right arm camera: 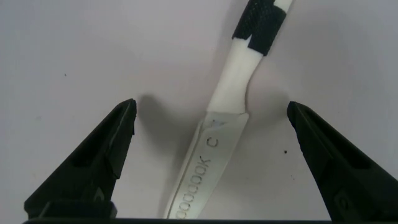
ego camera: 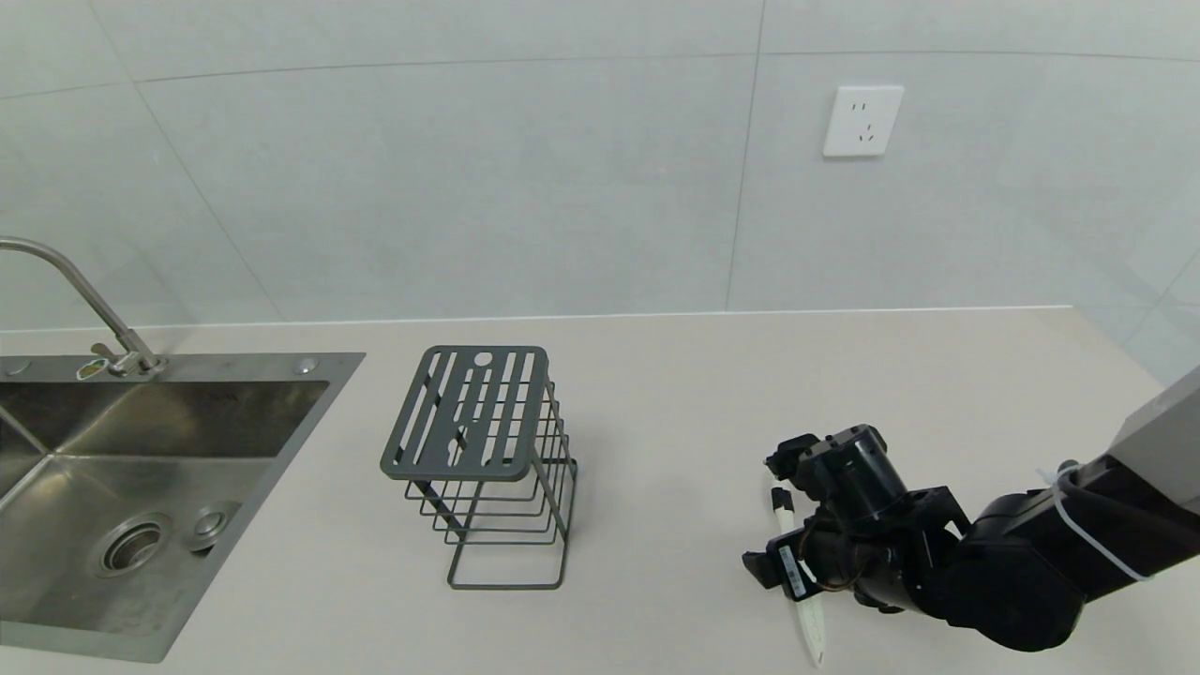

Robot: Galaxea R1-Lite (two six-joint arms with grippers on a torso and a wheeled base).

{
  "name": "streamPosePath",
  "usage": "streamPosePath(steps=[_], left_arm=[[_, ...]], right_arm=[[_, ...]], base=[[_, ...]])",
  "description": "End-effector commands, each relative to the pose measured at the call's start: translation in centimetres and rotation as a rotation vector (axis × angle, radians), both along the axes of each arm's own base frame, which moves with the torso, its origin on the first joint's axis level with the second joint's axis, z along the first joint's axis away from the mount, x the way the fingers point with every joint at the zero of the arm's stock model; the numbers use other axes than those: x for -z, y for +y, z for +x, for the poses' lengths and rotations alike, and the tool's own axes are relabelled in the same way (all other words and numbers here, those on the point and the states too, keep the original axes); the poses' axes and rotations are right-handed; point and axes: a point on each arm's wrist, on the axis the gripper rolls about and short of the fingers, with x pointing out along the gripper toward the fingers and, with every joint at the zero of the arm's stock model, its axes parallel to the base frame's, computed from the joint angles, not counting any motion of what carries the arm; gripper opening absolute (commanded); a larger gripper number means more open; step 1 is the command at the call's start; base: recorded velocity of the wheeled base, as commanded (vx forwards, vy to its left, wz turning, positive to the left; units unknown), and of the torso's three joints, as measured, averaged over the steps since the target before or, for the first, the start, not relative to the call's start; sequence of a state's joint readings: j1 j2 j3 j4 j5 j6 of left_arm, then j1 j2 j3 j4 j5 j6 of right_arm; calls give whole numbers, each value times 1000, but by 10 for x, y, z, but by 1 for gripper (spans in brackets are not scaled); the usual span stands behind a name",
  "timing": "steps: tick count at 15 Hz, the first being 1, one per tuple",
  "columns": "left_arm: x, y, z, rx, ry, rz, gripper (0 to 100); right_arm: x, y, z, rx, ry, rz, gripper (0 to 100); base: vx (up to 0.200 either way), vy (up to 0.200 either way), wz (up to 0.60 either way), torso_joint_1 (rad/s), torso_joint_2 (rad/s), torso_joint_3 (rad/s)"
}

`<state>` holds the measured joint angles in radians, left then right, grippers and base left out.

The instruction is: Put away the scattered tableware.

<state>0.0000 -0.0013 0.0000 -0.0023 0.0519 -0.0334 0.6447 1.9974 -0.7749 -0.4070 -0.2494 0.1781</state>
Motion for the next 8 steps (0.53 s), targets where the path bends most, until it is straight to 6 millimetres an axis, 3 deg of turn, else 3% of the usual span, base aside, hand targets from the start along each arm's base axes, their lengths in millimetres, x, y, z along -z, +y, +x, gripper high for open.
streamPosePath(steps=[1, 2, 3, 8], left_arm=[[0, 0, 0, -2, 1, 0, 100], [0, 0, 0, 0, 2, 0, 100], [0, 0, 0, 0, 1, 0, 100], [0, 0, 0, 0, 1, 0, 100]], right_arm=[[4, 1, 1, 2, 6, -9, 100], [5, 0, 1, 3, 11, -15, 100], [7, 0, 0, 2, 18, -21, 0], [22, -4, -5, 6, 64, -66, 0]], base=[[0, 0, 0, 0, 0, 0], [0, 0, 0, 0, 0, 0], [0, 0, 0, 0, 0, 0], [0, 0, 0, 0, 0, 0]])
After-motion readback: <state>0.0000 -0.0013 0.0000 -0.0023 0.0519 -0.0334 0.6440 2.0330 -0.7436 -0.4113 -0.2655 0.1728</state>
